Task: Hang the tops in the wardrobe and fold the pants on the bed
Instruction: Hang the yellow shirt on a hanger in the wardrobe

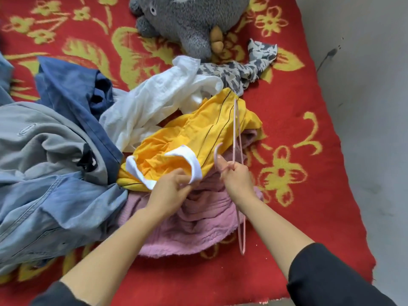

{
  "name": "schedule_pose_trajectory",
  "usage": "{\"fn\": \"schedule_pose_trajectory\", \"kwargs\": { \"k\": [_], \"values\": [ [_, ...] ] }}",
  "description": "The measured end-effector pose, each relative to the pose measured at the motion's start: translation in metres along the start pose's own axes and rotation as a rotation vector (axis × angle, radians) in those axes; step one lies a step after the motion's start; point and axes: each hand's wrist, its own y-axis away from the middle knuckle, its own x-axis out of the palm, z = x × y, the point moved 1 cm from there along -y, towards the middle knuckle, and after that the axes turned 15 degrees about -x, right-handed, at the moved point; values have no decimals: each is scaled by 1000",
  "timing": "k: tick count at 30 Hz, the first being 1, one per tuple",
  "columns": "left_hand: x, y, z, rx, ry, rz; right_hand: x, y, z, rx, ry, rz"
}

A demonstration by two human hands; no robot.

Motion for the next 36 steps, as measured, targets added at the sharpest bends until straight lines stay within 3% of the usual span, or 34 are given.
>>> {"fn": "schedule_pose_trajectory", "kwargs": {
  "k": [5, 8, 10, 12, 14, 16, 18, 21, 27, 36],
  "values": [
    [9, 47, -14, 13, 102, 73, 10, 12, 20, 203, -165, 158],
    [4, 63, -12, 29, 74, 156, 4, 23, 21, 229, -225, 194],
    [-5, 68, -7, -120, 189, 209, -2, 28, 25, 218, -308, 183],
    [-18, 64, -3, -231, 258, 44, -10, 32, 30, 233, -365, 152],
    [-27, 53, -4, -149, 48, -184, -17, 35, 34, 236, -415, 148],
    [-33, 42, -16, -60, -168, -208, -24, 42, 42, 226, -415, 186],
    [-41, 36, -35, 5, -193, -130, -30, 51, 51, 207, -379, 216],
    [-65, 43, -72, 120, -55, -59, -45, 60, 71, 149, -424, 158],
    [-150, 73, -177, 331, -99, -308, -98, 78, 141, -30, -768, 154],
    [-224, 150, -315, 222, 43, -569, -109, 142, 208, -408, -541, 234]
  ]
}}
